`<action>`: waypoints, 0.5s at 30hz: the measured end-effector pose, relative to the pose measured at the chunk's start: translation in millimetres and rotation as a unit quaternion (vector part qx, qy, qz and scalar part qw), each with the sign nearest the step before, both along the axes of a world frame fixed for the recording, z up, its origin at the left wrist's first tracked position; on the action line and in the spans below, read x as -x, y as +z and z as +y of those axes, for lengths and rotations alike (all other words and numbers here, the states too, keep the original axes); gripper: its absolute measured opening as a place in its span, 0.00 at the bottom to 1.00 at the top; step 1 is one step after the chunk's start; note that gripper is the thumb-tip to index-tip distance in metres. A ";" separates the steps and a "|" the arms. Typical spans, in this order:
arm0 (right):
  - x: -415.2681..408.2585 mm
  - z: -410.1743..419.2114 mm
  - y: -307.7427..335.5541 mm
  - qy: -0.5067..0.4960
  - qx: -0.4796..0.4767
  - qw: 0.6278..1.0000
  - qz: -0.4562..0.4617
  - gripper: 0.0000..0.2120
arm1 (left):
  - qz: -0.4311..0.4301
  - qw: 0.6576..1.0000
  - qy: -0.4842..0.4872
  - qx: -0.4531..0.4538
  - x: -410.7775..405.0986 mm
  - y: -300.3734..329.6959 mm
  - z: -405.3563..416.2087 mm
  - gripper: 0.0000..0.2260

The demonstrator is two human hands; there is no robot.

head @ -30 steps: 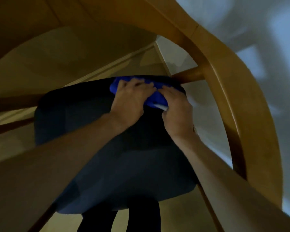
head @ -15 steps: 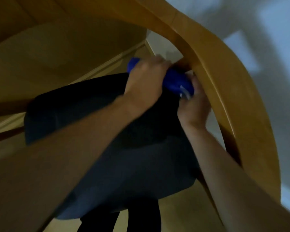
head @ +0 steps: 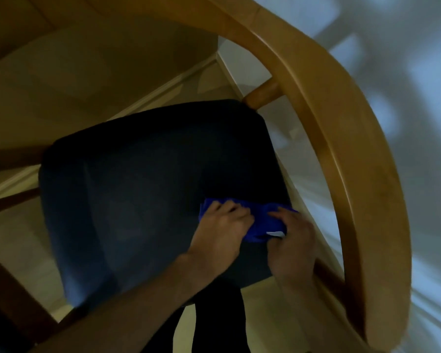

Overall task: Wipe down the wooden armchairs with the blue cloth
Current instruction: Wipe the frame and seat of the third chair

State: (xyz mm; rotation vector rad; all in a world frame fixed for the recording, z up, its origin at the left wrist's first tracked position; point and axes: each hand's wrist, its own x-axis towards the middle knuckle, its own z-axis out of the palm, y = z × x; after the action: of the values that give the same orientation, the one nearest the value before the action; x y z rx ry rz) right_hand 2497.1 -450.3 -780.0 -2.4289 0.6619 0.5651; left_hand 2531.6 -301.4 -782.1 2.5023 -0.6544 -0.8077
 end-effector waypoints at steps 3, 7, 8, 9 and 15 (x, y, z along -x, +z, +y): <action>-4.3 14.7 12.8 0.062 0.022 0.996 0.058 0.22 | 0.029 0.999 0.004 -0.024 0.8 1.7 23.0 0.19; -75.1 62.7 27.1 0.195 -0.027 0.978 -0.072 0.24 | -0.043 0.984 0.173 -0.010 -43.0 17.2 86.4 0.22; -100.6 82.1 25.7 0.226 -0.036 0.967 -0.110 0.24 | -0.073 0.973 0.220 -0.015 -56.9 19.4 105.7 0.23; -126.7 102.8 22.1 0.257 -0.045 0.955 -0.139 0.23 | -0.102 0.961 0.255 -0.030 -72.0 19.2 124.8 0.24; -197.5 215.5 -18.9 0.406 -0.033 0.907 -0.103 0.21 | -0.105 0.919 0.325 -0.195 -103.8 -10.4 206.7 0.19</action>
State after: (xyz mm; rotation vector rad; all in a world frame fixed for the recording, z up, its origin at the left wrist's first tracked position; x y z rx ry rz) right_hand 2694.6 -234.8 -798.9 -2.5806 -0.4961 0.6033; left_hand 2635.3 -94.8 -792.4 2.9069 0.3298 -0.4437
